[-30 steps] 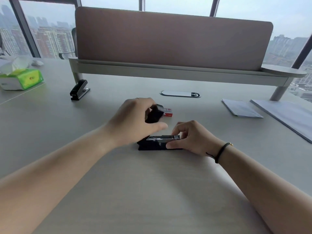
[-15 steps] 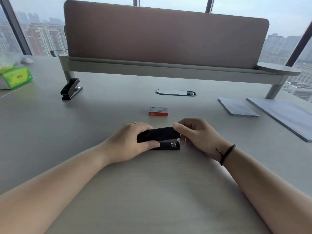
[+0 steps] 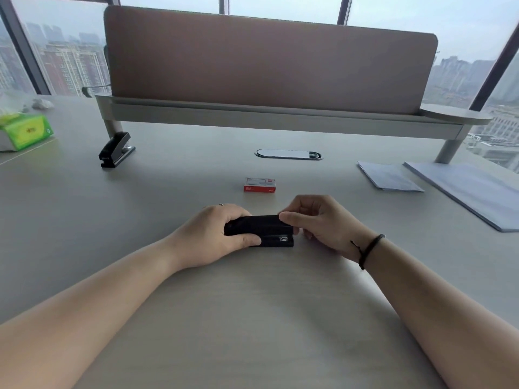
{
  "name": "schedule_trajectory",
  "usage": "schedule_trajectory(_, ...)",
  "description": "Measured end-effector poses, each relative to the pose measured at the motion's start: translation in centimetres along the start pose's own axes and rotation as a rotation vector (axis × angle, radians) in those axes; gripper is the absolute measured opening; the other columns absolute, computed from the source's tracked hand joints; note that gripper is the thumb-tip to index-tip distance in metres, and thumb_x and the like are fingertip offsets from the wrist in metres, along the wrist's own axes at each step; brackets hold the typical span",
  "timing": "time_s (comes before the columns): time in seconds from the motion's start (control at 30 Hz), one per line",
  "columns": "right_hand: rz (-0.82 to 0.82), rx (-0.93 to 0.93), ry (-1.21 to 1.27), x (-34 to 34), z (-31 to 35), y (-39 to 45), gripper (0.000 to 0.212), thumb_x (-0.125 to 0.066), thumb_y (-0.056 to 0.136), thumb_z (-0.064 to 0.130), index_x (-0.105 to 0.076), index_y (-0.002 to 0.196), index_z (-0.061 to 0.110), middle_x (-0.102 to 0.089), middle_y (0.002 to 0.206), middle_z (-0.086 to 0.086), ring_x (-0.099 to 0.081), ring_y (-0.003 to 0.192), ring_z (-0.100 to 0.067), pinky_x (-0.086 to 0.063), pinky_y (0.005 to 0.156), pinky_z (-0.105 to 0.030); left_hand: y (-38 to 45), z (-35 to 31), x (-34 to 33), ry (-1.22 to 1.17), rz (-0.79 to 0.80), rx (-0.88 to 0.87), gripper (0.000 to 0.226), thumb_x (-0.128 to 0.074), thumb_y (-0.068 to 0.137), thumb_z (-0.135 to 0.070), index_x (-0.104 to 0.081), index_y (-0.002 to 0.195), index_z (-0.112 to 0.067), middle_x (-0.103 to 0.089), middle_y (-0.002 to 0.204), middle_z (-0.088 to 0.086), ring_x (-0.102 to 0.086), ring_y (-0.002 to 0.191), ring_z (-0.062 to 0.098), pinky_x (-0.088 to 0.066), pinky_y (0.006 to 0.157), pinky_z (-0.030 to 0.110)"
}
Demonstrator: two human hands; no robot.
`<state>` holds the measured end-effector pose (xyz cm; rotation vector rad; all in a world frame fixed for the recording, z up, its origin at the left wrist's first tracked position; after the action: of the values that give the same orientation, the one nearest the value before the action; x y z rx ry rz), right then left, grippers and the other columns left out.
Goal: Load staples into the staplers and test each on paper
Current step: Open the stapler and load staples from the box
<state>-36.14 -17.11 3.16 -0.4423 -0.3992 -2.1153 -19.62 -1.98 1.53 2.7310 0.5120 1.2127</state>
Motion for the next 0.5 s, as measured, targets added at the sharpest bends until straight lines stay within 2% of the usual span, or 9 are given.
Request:
schedule_trajectory(0.1, -0.017, -0.012, 0.011, -0.2, -0.1, -0.1, 0.027, -0.067, 0.085, 0.042, -0.07, 0.069, 0.02, -0.061, 0.06, -0.001, -0.047, 0.055, -0.012, -0.037, 0.063, -0.032, 0.0, 0.2, 0.0, -0.024, 0.008, 0.011, 0.026, -0.074, 0.081, -0.044, -0.07, 0.102, -0.03, -0.07, 0.088, -0.01, -0.065, 0.079, 0.005, -0.053, 0.072, 0.025)
schedule_trajectory(0.3, -0.048, -0.02, -0.011, -0.3, -0.4, 0.0, 0.032, -0.065, 0.083, 0.046, -0.069, 0.064, 0.021, -0.061, 0.059, 0.0, -0.048, 0.055, -0.01, -0.037, 0.062, -0.031, 0.1, 0.1, 0.2, -0.044, 0.033, 0.006, 0.026, -0.075, 0.081, -0.042, -0.07, 0.104, -0.031, -0.073, 0.091, -0.01, -0.067, 0.082, 0.007, -0.055, 0.074, 0.026)
schedule_trajectory(0.37, -0.031, -0.023, -0.014, -0.2, -0.4, 0.0, 0.033, -0.064, 0.084, 0.047, -0.069, 0.064, 0.022, -0.061, 0.06, 0.0, -0.049, 0.056, -0.011, -0.038, 0.063, -0.031, 0.2, -0.2, 0.5, -0.059, 0.022, 0.002, 0.029, -0.074, 0.08, -0.045, -0.071, 0.104, -0.03, -0.073, 0.089, -0.017, -0.067, 0.08, 0.002, -0.052, 0.072, 0.019)
schedule_trajectory(0.43, -0.004, -0.009, 0.013, 0.1, -0.2, 0.3, 0.035, -0.063, 0.087, 0.047, -0.072, 0.07, 0.018, -0.063, 0.063, 0.001, -0.053, 0.06, -0.013, -0.04, 0.062, -0.031, 1.0, -0.9, 0.8, -0.075, -0.033, 0.008, 0.038, -0.068, 0.075, -0.054, -0.073, 0.102, -0.028, -0.072, 0.085, -0.019, -0.062, 0.073, -0.004, -0.046, 0.067, 0.012)
schedule_trajectory(0.5, -0.012, -0.038, 0.153, 0.7, -0.4, 0.9, 0.037, -0.062, 0.089, 0.046, -0.074, 0.083, 0.011, -0.064, 0.068, -0.001, -0.056, 0.062, -0.017, -0.043, 0.054, -0.029, 2.4, -1.6, 1.1, -0.113, -0.103, 0.03, 0.045, -0.064, 0.072, -0.063, -0.074, 0.096, -0.027, -0.074, 0.083, -0.006, -0.061, 0.07, 0.003, -0.048, 0.066, 0.018)
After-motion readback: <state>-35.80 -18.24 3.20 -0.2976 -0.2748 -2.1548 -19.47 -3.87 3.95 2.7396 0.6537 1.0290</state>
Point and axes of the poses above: each hand's wrist, its own y-axis towards the middle knuckle, its own x-axis out of the back of the hand, z = x × y, the point moved 2 cm from there along y, towards the middle knuckle
